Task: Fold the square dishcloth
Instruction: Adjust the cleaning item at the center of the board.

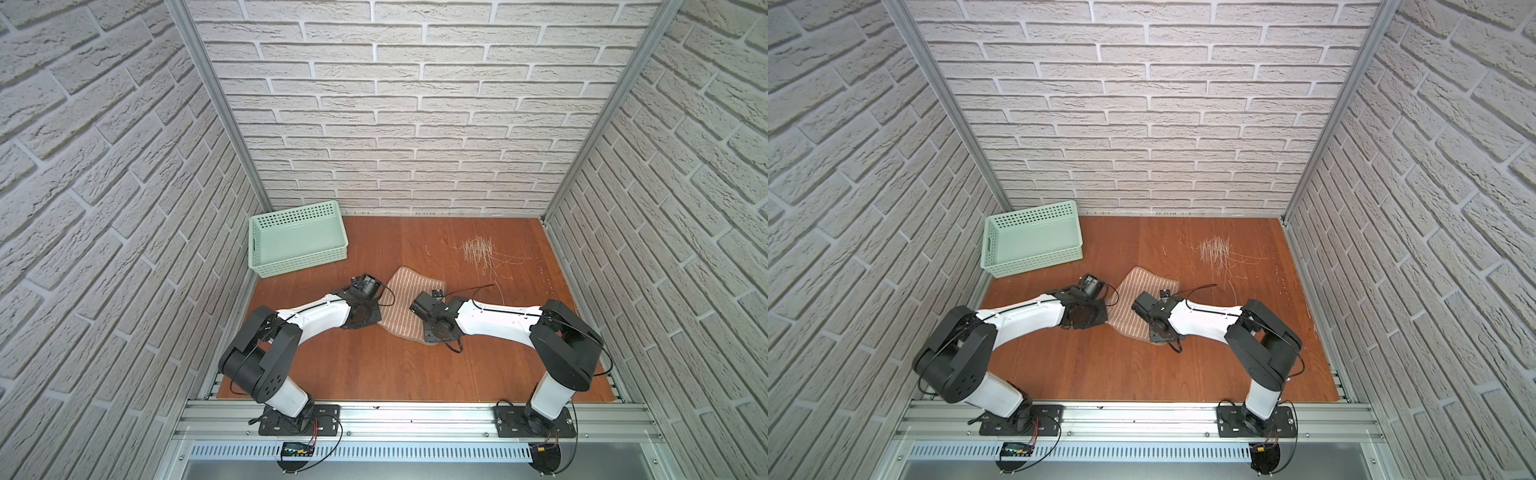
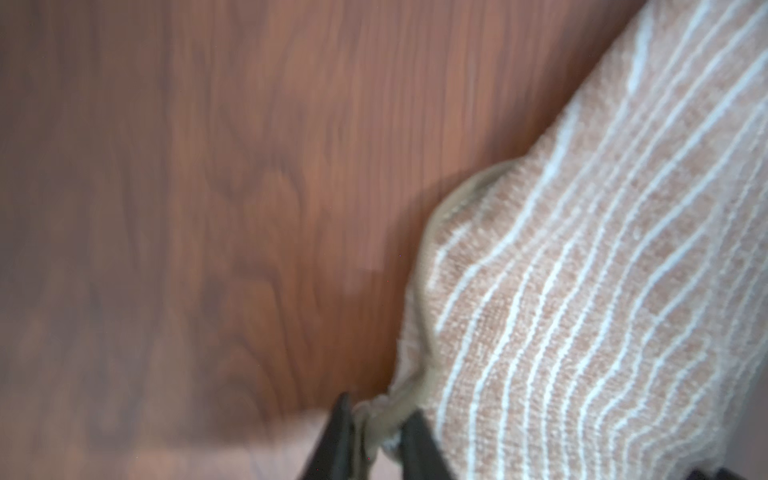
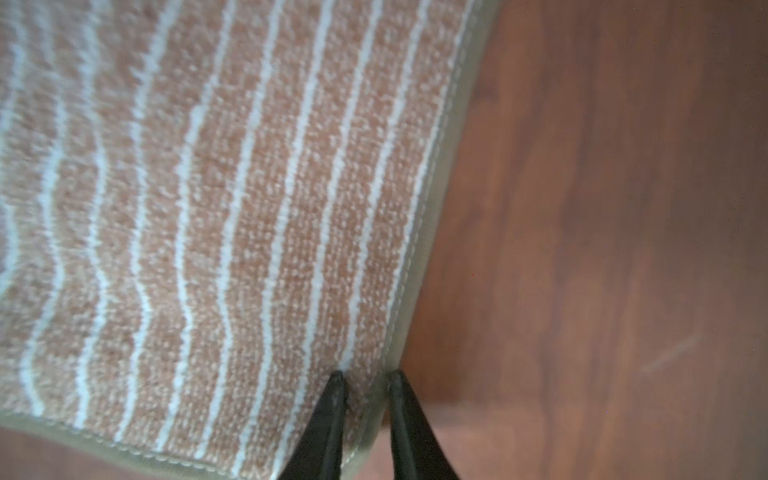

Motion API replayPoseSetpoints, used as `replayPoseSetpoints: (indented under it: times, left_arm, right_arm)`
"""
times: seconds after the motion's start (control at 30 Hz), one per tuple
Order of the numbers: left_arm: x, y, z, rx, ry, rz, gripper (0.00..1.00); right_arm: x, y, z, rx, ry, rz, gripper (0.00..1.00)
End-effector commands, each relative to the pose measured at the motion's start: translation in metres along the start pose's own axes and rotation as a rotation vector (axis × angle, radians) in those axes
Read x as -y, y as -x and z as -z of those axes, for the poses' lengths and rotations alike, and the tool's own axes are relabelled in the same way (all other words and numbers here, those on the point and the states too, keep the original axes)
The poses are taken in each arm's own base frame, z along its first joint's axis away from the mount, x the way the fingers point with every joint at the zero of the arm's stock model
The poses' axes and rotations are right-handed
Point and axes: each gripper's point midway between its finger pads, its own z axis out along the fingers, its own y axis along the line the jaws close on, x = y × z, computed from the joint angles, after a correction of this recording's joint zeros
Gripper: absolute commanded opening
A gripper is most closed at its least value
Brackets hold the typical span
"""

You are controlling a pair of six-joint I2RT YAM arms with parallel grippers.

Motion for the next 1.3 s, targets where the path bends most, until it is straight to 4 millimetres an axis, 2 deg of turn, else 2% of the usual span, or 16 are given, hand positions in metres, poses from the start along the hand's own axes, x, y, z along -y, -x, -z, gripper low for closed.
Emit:
replayPoseSetpoints:
  times: [0.0,0.1,0.23,0.33,0.43,0.5,0.57,0.67,0.83,0.93,1.07,1.27]
  left_arm:
    - [0.005,-0.022,0.007,0.027,0.029,0.075,0.4]
    - [0.015,-0.037,0.011,0.042,0.011,0.112,0.44]
    - [0.03,-0.034,0.024,0.079,-0.058,0.139,0.53]
    - [0.037,-0.017,0.047,0.138,-0.068,0.114,0.61]
    - [0.045,-0.001,0.071,0.187,-0.082,0.075,0.79]
    - [0.05,0.01,0.083,0.223,-0.093,0.052,0.82]
    - [0.049,0.026,0.088,0.261,-0.09,0.044,0.8]
    - [0.047,0.055,0.078,0.274,-0.109,0.054,0.77]
    - [0.053,0.083,0.054,0.23,-0.126,0.029,0.73]
    - [0.058,0.09,0.042,0.203,-0.119,0.003,0.72]
    - [0.057,0.092,0.029,0.176,-0.126,0.02,0.71]
    - [0.054,0.087,0.019,0.153,-0.128,0.043,0.71]
  right_arm:
    - [0.043,-0.012,0.01,-0.018,-0.114,-0.001,0.24]
    - [0.064,-0.013,0.017,-0.014,-0.151,-0.011,0.25]
    - [0.081,-0.008,0.028,0.011,-0.145,-0.039,0.28]
    - [0.087,0.004,0.039,0.047,-0.118,-0.063,0.32]
    - [0.091,0.024,0.053,0.107,-0.087,-0.108,0.36]
    - [0.089,0.04,0.06,0.147,-0.043,-0.146,0.39]
    - [0.086,0.061,0.063,0.183,0.002,-0.188,0.41]
    - [0.075,0.093,0.057,0.2,0.075,-0.231,0.43]
    - [0.057,0.131,0.034,0.166,0.1,-0.212,0.44]
    - [0.052,0.14,0.011,0.12,0.09,-0.197,0.45]
    - [0.052,0.148,-0.011,0.082,0.076,-0.188,0.52]
    - [0.052,0.148,-0.037,0.028,0.077,-0.183,0.53]
